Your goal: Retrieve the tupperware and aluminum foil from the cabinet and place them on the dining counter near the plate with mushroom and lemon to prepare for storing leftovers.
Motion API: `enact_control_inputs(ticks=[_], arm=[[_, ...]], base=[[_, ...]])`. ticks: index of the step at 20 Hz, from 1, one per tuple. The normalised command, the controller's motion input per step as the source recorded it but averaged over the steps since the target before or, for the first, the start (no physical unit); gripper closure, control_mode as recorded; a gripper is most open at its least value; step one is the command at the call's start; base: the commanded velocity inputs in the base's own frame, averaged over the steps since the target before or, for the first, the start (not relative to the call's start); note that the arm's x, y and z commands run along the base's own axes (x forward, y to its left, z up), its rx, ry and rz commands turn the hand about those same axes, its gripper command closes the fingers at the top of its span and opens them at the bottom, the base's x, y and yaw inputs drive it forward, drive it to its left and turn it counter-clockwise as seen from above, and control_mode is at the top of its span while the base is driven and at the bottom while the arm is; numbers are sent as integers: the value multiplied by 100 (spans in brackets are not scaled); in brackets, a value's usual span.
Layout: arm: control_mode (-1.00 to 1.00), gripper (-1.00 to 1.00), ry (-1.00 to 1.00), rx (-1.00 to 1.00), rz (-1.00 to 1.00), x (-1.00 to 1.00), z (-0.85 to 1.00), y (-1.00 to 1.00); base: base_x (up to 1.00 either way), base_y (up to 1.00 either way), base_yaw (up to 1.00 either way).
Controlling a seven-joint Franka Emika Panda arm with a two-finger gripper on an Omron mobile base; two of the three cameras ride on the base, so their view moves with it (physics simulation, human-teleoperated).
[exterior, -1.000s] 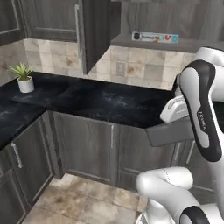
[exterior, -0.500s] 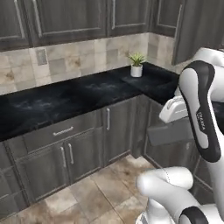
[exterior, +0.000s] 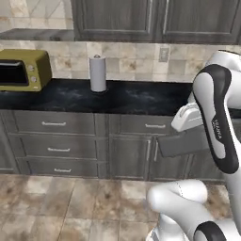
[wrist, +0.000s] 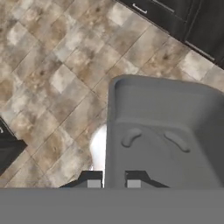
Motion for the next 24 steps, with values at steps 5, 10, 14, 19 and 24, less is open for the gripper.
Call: enact_control_inputs(ticks=[5,10,14,19,24], arm=[[100,100,0,0,0,0,0,0],[100,100,0,0,0,0,0,0],[100,100,0,0,0,0,0,0],[100,100,0,0,0,0,0,0],[100,100,0,0,0,0,0,0]], base=[[22,-2,97],[34,-9,94],[42,-11,92],[55,-15,89],[53,-11,88]])
